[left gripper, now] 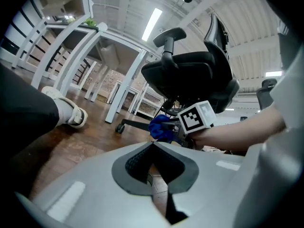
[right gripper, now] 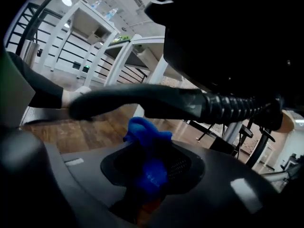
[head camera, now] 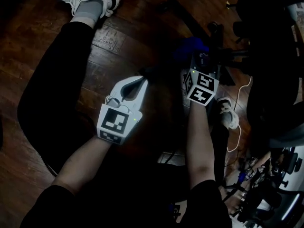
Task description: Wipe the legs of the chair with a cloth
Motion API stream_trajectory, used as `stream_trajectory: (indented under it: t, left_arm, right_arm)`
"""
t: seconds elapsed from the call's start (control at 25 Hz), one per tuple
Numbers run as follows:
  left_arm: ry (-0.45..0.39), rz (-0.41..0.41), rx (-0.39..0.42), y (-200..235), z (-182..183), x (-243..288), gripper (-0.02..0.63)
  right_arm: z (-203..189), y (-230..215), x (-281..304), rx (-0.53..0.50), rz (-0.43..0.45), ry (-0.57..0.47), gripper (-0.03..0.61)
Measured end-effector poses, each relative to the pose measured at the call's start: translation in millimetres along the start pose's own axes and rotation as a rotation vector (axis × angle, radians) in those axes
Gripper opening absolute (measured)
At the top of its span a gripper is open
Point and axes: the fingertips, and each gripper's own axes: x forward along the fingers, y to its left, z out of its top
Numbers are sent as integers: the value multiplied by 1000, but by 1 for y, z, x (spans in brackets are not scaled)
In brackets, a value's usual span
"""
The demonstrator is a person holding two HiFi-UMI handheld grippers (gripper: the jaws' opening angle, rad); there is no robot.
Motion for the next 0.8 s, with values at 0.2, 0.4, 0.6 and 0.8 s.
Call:
stream_trajectory:
  t: [0.2,0.4,0.6,0.8]
  left_arm:
    - [12,2,-52,7,-5,-1,3]
    - [9,10,-85,12,-6,1,3]
    - [1,36,-103,18,-8,1,3]
    - [-11,59,-104,23,-5,-4,3]
  right_arm:
    - [-19,5,19,-111,22,159,132]
    - [-19,16,17,-91,22,199,130]
    - [-19,40,9,-39,80,222,130]
    - [-21,68,0,17,148,243,130]
